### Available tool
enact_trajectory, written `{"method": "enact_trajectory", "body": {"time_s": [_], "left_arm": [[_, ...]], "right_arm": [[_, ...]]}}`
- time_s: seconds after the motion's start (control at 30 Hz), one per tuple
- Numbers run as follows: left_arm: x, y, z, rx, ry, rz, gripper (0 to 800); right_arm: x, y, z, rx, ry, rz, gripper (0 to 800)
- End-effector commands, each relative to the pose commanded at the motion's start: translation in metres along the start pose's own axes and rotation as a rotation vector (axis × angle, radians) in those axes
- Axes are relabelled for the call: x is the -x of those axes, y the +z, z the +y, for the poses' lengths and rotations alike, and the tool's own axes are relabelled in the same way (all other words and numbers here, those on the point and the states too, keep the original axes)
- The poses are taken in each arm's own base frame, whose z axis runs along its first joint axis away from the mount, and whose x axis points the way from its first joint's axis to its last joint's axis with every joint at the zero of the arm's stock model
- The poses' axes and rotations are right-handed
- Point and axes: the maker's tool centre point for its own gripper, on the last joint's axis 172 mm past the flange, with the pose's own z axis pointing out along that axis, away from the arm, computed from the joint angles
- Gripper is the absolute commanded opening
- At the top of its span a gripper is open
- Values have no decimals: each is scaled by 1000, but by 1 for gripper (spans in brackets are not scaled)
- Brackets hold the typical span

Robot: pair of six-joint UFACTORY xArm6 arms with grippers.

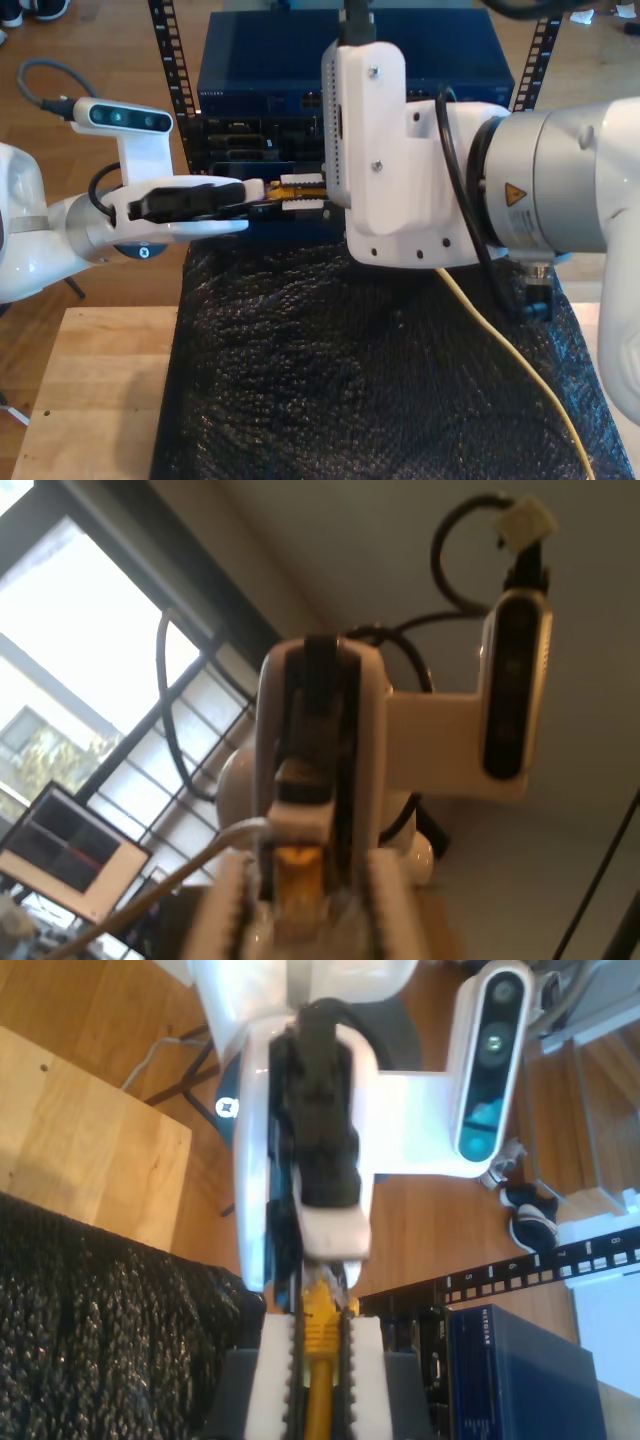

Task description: Grab the cable and plug it in

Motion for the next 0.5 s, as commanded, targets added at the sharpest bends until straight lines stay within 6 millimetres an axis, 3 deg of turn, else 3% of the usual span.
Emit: {"method": "enact_trajectory", "body": {"time_s": [0.1, 0.2, 0.5], "left_arm": [[0, 0, 0, 0, -2, -1, 561], [-1, 0, 0, -7, 7, 1, 799], [-11, -10, -3, -99, 45, 1, 800]], "right_arm": [[0, 0, 0, 0, 2, 0, 4], [0, 0, 0, 0, 3, 1, 2], [-1, -1, 4, 4, 31, 0, 1]]}}
